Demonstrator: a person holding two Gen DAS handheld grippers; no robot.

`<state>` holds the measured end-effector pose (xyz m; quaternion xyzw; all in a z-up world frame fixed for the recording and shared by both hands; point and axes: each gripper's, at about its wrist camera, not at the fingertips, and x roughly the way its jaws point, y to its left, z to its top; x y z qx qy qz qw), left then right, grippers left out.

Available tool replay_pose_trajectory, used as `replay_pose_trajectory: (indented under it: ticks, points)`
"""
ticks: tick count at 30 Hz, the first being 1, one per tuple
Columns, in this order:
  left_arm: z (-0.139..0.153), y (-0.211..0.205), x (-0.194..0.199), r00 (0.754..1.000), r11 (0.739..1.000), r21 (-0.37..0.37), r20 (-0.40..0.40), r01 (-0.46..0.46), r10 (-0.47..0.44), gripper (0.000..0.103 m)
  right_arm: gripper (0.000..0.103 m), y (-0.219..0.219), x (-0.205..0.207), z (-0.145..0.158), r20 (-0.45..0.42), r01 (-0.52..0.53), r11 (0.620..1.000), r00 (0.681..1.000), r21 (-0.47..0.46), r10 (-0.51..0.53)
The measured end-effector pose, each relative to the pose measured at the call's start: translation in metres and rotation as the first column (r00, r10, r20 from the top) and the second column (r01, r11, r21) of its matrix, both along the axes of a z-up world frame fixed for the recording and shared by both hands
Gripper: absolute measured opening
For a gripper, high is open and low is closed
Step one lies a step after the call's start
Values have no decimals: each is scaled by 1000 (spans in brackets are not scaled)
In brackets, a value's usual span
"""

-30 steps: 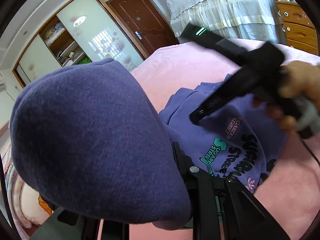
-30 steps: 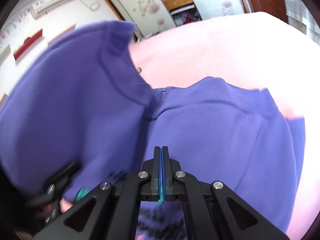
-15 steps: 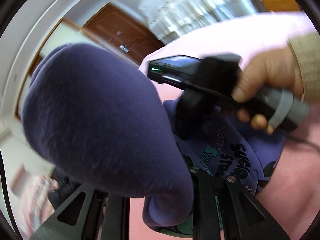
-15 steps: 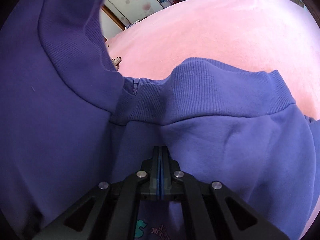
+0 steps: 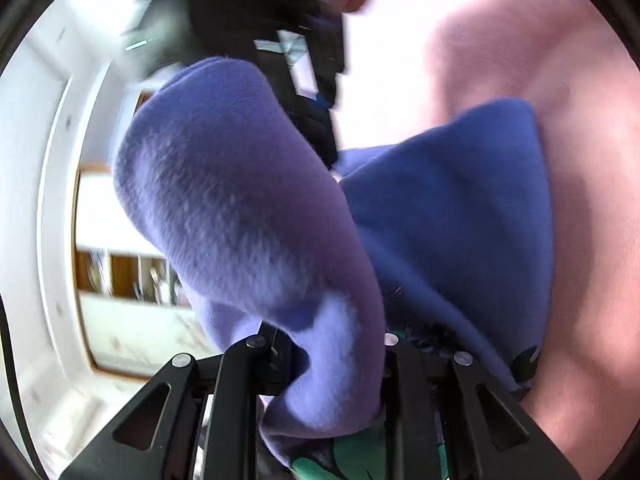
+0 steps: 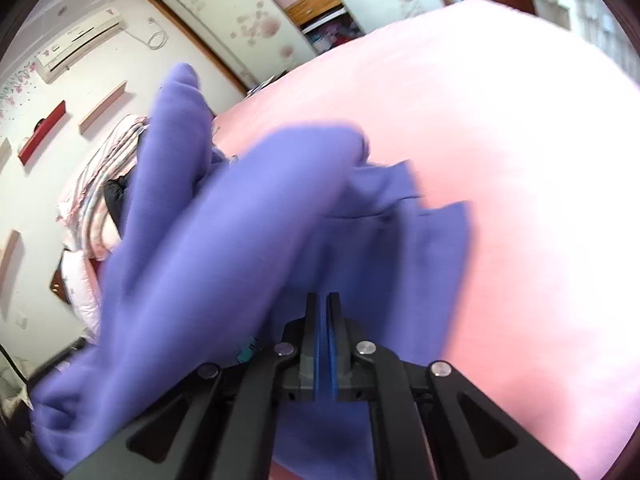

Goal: Fold large clothes

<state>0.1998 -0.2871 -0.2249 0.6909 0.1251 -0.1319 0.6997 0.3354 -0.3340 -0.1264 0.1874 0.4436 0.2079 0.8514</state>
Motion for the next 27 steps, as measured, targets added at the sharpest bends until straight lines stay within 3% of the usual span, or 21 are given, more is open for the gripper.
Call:
replay_pose_trajectory:
  ticks: [4,8,11,18,20,24,26,27]
  points:
    - [-27,-7,-8,999,990,134,7,49,-51,26,5,-13,-1,6,18,74,995,997,-73,-73]
    - [-48,-4,-13,996,969,234,-2,86,-88,52,5,-11,-43,25,86,74,989,994,-129,-63]
    - [-52,7,-11,994,957,273,15,96,-104,52,5,10,-36,53,145,11,990,989,-142,10]
    - [-39,25,-6,993,956,271,-33,117,-112,54,5,73,-1,90,225,-144,970,956,-194,187]
    - [-35,30,-3,992,955,267,-40,127,-121,54,5,90,11,90,228,-160,955,949,-250,218]
    - [-20,38,-3,988,967,212,-88,143,-127,56,2,111,46,60,107,-165,908,969,-386,221]
    - [-8,47,-6,978,972,162,-145,170,-147,72,2,111,52,38,42,-191,888,973,-419,229]
    - [-3,52,-10,972,972,141,-174,186,-161,76,1,105,50,29,24,-202,890,973,-408,231]
